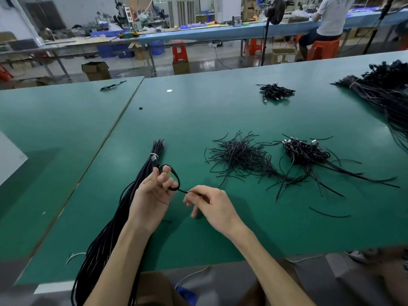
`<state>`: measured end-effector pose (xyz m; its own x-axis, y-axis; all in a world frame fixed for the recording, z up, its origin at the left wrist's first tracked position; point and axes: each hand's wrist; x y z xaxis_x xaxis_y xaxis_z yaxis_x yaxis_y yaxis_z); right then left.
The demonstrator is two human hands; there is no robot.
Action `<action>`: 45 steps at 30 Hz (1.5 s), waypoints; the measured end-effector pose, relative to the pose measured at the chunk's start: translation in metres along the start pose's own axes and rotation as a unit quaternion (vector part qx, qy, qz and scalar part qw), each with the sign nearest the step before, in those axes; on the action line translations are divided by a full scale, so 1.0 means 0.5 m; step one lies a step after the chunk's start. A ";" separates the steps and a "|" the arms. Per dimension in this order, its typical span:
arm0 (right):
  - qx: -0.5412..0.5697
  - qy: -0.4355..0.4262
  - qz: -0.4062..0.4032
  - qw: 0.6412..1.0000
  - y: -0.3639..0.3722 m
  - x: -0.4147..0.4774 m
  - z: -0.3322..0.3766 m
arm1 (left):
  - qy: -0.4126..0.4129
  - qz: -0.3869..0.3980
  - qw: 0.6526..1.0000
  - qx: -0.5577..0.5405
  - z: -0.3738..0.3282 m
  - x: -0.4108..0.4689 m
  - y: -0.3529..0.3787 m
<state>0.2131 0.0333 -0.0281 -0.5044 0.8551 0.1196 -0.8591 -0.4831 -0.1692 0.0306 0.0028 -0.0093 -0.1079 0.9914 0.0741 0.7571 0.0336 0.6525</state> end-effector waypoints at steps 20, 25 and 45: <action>0.011 0.035 -0.087 0.996 -0.008 0.001 -0.004 | 0.081 -0.041 0.923 0.374 0.037 -0.017 0.027; -0.017 0.027 -0.073 0.997 -0.004 0.003 -0.012 | 0.199 -0.144 0.805 0.540 0.051 -0.014 0.016; 0.114 -0.030 -0.037 0.992 -0.006 0.002 -0.003 | 0.208 -0.082 0.728 0.648 0.059 -0.011 0.035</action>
<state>0.2153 0.0355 -0.0288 -0.4382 0.8800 0.1833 -0.8875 -0.4559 0.0673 0.0632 0.0014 -0.0205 -0.2464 0.8455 0.4736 0.6547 0.5056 -0.5619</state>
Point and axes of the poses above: each hand's wrist, its own x-axis towards the middle knuckle, its own y-axis out of the palm, z = x × y, and after that the axes turned 5 degrees about x, right-handed
